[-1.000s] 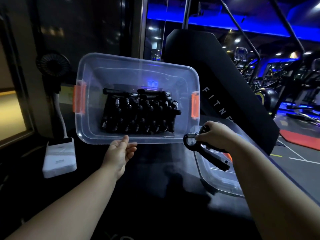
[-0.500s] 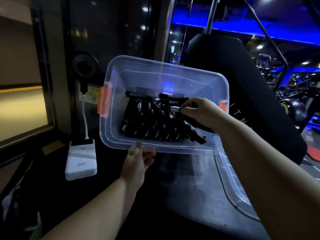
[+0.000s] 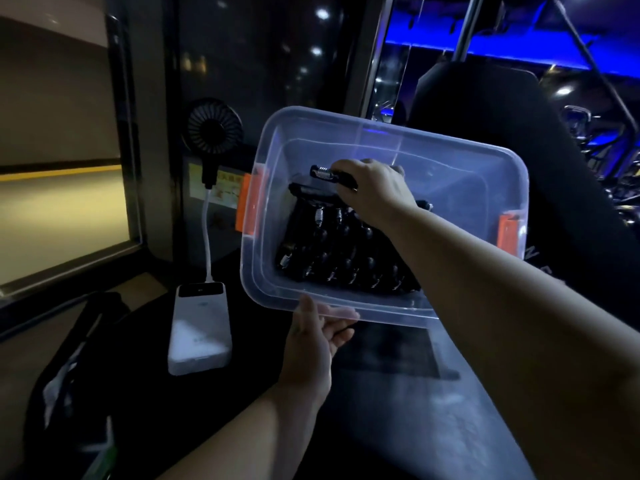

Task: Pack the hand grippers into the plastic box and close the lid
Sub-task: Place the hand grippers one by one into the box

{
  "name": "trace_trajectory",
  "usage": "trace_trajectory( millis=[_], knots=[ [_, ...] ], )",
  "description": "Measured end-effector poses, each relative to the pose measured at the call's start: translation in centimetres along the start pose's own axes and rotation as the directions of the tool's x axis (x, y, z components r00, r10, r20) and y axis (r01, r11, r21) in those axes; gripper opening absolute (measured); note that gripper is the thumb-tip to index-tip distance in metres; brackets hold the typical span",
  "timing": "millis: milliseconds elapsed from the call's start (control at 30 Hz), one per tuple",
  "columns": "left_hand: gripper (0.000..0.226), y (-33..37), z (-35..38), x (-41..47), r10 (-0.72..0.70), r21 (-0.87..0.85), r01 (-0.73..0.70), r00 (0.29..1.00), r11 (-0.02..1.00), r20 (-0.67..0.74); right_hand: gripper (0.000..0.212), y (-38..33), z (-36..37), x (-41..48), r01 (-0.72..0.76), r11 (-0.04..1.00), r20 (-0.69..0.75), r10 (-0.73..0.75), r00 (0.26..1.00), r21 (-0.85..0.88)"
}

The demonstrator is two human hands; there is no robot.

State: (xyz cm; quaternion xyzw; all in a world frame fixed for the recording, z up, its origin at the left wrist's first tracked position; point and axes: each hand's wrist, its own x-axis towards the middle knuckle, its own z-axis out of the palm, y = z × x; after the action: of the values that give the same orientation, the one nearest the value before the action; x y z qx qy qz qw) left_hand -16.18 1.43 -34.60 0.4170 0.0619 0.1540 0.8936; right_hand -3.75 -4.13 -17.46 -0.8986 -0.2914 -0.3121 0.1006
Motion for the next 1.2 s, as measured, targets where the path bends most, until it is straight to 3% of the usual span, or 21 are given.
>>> trace_trajectory(
  millis=[200, 400, 567, 733, 933, 1033, 1200],
  knots=[
    [0.059, -0.1, -0.2, 0.1, -0.021, 0.025, 0.021, 1.000, 0.999, 0.015, 0.034, -0.3, 2.8, 2.5, 0.066, 0.997, -0.004, -0.066, 0.998, -0.046],
    [0.057, -0.1, -0.4, 0.0, -0.007, 0.073, 0.006, 1.000, 0.997, 0.016, 0.034, -0.6, 4.8, 4.0, 0.074, 0.989, 0.060, -0.067, 0.996, -0.126],
    [0.061, -0.1, -0.4, 0.1, 0.002, 0.117, -0.003, 1.000, 0.993, 0.007, 0.034, -0.9, 6.5, 4.4, -0.033, 0.997, 0.134, 0.042, 0.990, -0.069],
    [0.062, 0.0, -0.3, 0.1, 0.011, 0.123, -0.011, 1.000, 0.992, -0.002, 0.035, -1.0, 7.6, 4.2, -0.015, 1.000, 0.139, 0.018, 0.990, -0.022],
    [0.061, -0.2, -0.4, 0.3, 0.018, 0.119, -0.019, 1.000, 0.993, 0.009, 0.062, -0.4, 7.8, 3.6, 0.004, 1.000, 0.179, 0.001, 0.984, -0.027],
    [0.058, -0.2, -0.4, 0.4, 0.025, 0.092, -0.025, 1.000, 0.995, -0.006, 0.072, -0.5, 7.4, 2.8, -0.012, 1.000, 0.122, 0.014, 0.992, -0.012],
    [0.054, 0.0, -0.6, 0.7, -0.020, 0.030, 0.020, 1.000, 0.999, 0.000, 0.066, 0.9, 6.5, 0.0, -0.104, 0.994, 0.004, 0.104, 0.995, 0.012]
  ],
)
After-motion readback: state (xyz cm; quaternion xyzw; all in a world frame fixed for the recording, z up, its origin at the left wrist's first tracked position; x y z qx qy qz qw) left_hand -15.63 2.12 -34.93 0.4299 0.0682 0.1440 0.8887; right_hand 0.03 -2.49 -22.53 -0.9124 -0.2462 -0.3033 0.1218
